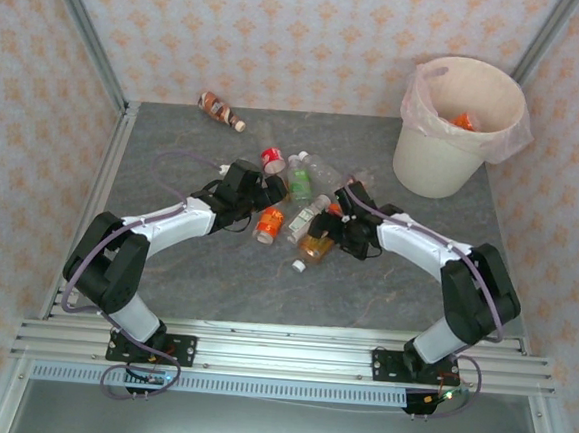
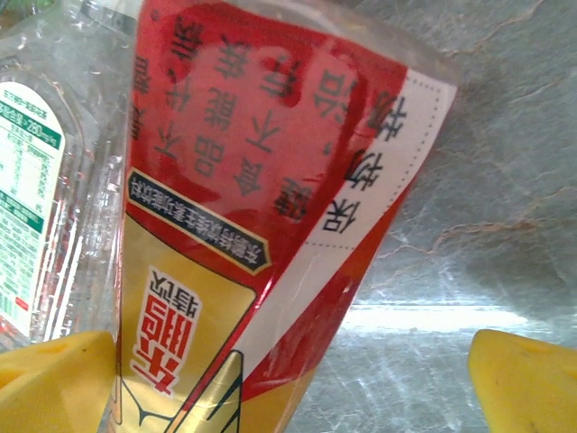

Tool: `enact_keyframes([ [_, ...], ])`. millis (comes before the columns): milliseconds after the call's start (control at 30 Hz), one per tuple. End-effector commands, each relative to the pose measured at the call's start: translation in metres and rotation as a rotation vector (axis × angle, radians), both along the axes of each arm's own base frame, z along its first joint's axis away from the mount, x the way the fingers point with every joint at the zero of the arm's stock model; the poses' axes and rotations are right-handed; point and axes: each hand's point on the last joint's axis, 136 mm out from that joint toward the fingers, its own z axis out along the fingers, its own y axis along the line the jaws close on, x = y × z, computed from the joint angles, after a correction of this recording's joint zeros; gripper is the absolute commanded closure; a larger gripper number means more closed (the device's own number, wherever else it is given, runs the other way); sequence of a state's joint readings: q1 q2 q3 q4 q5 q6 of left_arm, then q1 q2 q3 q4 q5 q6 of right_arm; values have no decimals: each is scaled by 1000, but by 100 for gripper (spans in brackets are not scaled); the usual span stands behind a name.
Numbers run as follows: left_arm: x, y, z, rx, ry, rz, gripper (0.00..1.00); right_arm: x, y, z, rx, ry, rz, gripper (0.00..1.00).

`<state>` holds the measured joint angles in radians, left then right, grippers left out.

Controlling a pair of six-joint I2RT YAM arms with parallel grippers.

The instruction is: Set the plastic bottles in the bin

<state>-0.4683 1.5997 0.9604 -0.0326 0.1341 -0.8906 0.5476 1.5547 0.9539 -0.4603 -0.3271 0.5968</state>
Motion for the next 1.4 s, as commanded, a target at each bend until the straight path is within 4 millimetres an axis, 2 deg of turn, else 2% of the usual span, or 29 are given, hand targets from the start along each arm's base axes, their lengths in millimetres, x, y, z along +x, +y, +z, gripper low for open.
enact_keyframes([
  [0, 0, 4, 8, 4, -26, 7, 0, -19, -43, -13, -197, 19, -19, 1],
  [167, 2, 3, 4, 0, -14, 9, 0, -13, -61, 6, -234, -73, -105, 1],
  [267, 2, 2, 2, -1, -9, 7, 0, -4, -49, 23, -142, -157, -111, 2],
  [333, 3, 1, 1, -1, -6, 7, 0, -3, -35, 26, -69, -163, -85, 2],
  [533, 2, 0, -3, 1, 5, 7, 0, 9, -25, 15, 36, -116, -164, 1],
  [700, 1, 3, -5, 14, 10, 11, 0, 19, -24, 5, 2, -92, -171, 1],
  [967, 1, 3, -8, 17, 20, 15, 0, 4, -41, -35, -156, 27, -125, 1],
  [1067, 2, 3, -9, 9, 18, 20, 0, 2, -47, -37, -186, 25, -116, 5],
  [1167, 1, 2, -12, 4, 28, 21, 0, 1, -54, -34, -215, 8, -118, 13],
  [1367, 4, -1, -15, -9, 35, 21, 0, -2, -52, -32, -199, 2, -107, 20],
])
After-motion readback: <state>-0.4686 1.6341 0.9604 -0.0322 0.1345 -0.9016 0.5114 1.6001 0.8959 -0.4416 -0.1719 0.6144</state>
